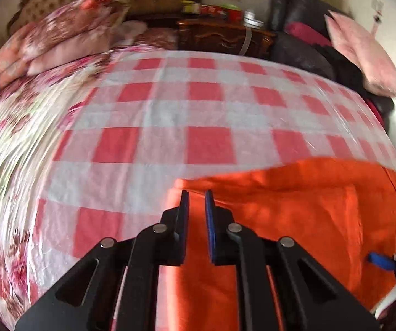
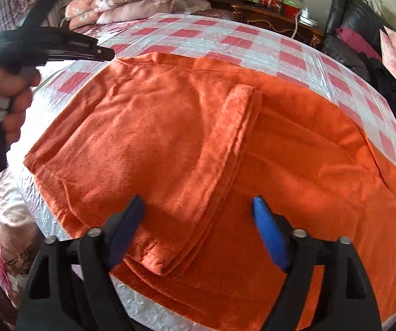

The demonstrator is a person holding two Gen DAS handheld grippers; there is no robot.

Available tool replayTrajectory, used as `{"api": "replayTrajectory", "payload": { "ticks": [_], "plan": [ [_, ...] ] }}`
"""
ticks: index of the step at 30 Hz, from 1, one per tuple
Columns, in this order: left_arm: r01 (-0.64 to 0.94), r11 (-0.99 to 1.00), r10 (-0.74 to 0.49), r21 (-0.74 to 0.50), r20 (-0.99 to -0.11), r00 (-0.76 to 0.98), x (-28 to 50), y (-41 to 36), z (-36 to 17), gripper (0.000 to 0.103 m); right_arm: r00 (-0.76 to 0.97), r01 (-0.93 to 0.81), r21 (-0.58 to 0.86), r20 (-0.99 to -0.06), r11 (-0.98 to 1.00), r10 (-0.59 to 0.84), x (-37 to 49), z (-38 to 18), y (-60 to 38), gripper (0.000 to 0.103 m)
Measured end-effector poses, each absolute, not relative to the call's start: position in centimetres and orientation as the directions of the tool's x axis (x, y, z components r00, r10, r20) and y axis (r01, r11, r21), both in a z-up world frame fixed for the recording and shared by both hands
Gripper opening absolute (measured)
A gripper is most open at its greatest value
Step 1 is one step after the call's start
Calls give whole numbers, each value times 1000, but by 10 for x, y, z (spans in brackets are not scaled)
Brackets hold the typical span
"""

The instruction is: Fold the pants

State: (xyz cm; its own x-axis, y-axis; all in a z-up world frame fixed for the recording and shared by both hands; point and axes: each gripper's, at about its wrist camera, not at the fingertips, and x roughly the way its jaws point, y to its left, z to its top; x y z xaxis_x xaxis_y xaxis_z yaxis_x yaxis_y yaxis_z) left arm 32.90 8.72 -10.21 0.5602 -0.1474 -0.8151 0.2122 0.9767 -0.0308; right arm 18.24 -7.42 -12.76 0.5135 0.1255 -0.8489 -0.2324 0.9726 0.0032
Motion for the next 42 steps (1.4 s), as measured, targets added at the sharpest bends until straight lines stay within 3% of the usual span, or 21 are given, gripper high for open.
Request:
{"api": "replayTrajectory", "payload": {
  "ticks": [3, 11, 18, 26, 32, 35, 37, 39, 42],
  "plan": [
    [233, 973, -123, -2, -852, 509, 334, 71, -121, 13, 511, -228, -1, -851, 974, 119, 183, -128, -74, 85],
    [88, 989, -149, -121, -798, 583, 354, 101, -107, 19, 509, -226, -5, -853, 974, 114, 182, -128, -76, 89],
    [227, 973, -168, -52, -830, 532, 330, 77, -116, 19, 511, -230, -7, -852, 973, 115, 181, -129, -77, 89],
    [171, 982, -168, -85, -809, 563, 348, 78, -102, 21, 508, -226, -8, -854, 974, 111, 181, -129, -76, 89],
    [245, 960, -247, -133, -814, 526, 259, 71, -111, 40, 501, -220, -9, -859, 975, 105, 182, -128, -78, 91],
    [322, 947, -176, 7, -826, 535, 203, 56, -129, 49, 498, -189, -44, -865, 981, 57, 184, -123, -85, 92],
    [303, 947, -101, 107, -796, 597, 175, 56, -133, 69, 528, -129, -88, -849, 988, -7, 187, -113, -94, 92],
    [253, 962, -85, 99, -774, 628, 160, 69, -134, 79, 552, -100, -58, -834, 993, 7, 193, -100, -101, 92],
    [233, 969, -91, 79, -765, 638, 148, 80, -135, 80, 604, -108, -48, -796, 993, 27, 207, -79, -90, 92]
  ]
}}
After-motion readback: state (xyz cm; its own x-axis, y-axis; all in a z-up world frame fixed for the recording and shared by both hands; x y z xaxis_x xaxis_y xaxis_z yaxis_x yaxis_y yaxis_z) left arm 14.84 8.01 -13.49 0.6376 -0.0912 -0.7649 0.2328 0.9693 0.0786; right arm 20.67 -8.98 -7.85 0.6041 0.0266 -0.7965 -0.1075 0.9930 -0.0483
